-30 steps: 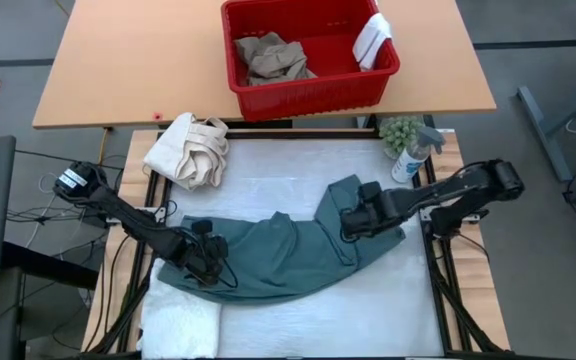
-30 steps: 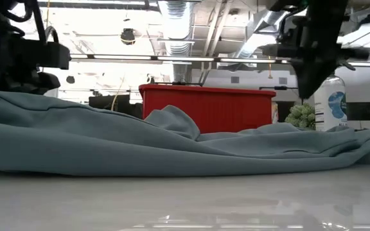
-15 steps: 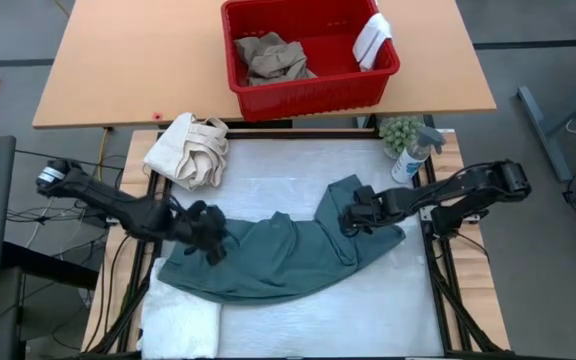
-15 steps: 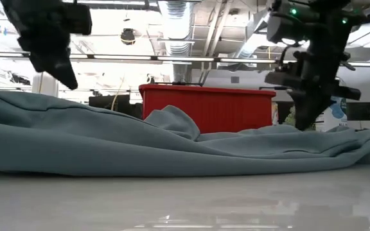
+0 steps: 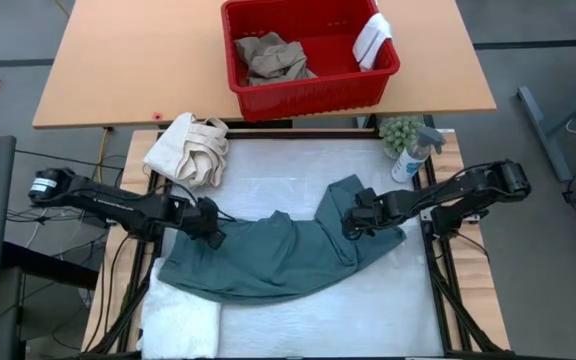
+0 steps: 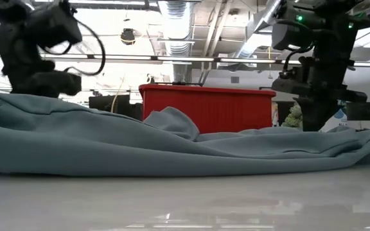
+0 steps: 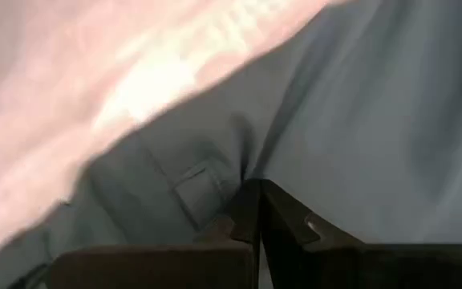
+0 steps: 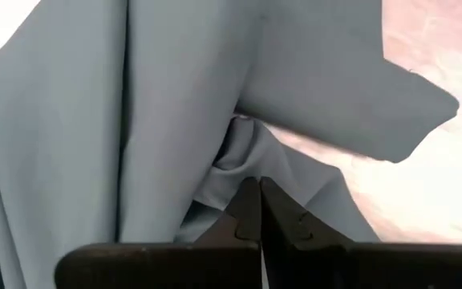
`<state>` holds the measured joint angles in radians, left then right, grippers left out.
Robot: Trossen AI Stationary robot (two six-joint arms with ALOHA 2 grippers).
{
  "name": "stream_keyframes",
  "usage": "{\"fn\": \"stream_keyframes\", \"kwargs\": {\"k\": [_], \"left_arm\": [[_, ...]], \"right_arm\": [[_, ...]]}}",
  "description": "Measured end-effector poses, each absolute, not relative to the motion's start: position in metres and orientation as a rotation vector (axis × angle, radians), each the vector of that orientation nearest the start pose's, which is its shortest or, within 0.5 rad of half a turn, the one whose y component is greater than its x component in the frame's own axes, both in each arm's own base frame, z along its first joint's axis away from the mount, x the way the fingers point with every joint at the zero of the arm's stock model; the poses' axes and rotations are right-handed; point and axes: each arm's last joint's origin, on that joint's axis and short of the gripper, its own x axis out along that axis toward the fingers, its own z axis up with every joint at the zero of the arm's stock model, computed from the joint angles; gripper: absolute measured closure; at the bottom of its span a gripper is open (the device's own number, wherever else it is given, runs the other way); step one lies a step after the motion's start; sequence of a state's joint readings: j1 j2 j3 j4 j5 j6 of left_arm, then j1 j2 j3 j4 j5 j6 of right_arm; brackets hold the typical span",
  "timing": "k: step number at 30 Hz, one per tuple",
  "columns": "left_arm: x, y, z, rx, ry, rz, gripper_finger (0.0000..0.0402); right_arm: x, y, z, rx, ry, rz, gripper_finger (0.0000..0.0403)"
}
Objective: Fold Laundry from Bin
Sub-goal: Fold the blue pants
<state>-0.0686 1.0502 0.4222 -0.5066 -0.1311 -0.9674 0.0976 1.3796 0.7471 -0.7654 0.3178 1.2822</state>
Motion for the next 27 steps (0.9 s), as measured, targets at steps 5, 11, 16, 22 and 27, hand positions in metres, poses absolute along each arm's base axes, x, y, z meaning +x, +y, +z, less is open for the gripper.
{"fn": "stream_keyframes", "kwargs": {"k": [5,11,16,22,27], "left_arm": [[0.152,-0.005,0.132,-0.845,1.049,0.634,0.0401],[0.151,-0.005,0.13,-0.876,1.046,0.66,0.0401],[0.15,-0.005,0.129,-0.88,1.05,0.667,0.0401],[0.15,-0.005,0.129,-0.866,1.042,0.677,0.0401],[0.151,-0.004,0.128,-0.853,1.02,0.687,0.0401]], "right_arm": [[0.22,0.016,0.164,0.814,1.087,-1.01,0.0378],[0.224,0.023,0.134,0.797,1.271,-1.082,0.0381],[0.215,0.031,0.127,0.786,1.337,-1.236,0.0377],[0.192,0.038,0.145,0.796,1.397,-1.295,0.0377],[0.184,0.042,0.172,0.895,1.229,-1.236,0.0343]]}}
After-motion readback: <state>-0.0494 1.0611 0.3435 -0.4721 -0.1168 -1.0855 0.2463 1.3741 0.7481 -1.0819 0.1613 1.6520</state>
